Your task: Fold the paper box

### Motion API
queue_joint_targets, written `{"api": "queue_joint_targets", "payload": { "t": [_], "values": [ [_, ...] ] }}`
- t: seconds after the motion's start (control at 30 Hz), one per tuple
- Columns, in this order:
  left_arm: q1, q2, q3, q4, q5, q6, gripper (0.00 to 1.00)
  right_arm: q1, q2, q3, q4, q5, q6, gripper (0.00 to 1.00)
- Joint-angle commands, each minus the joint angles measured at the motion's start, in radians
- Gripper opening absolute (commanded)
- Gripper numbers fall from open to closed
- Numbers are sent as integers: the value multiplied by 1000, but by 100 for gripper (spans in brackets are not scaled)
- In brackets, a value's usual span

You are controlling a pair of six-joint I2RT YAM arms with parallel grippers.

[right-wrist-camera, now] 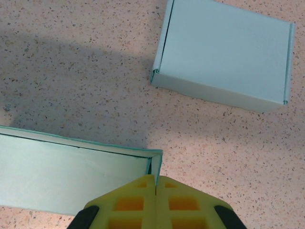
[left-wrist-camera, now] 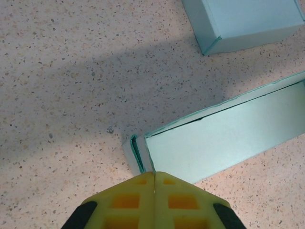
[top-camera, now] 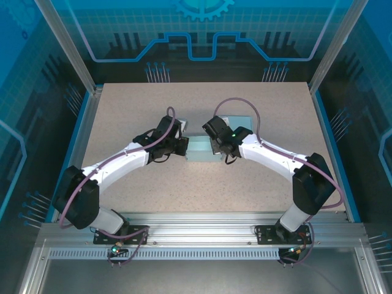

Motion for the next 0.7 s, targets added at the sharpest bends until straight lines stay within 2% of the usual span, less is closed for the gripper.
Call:
{"api": "queue_joint_targets", "payload": {
  "t": [0.0,0.67],
  "values": [
    [-2,9,-26,21,29,-26,0,25,13,17,14,-9,16,3],
    [-25,29,-65,30,-29,-4,0,28,2,8,35,-43,38,3]
  ]
}}
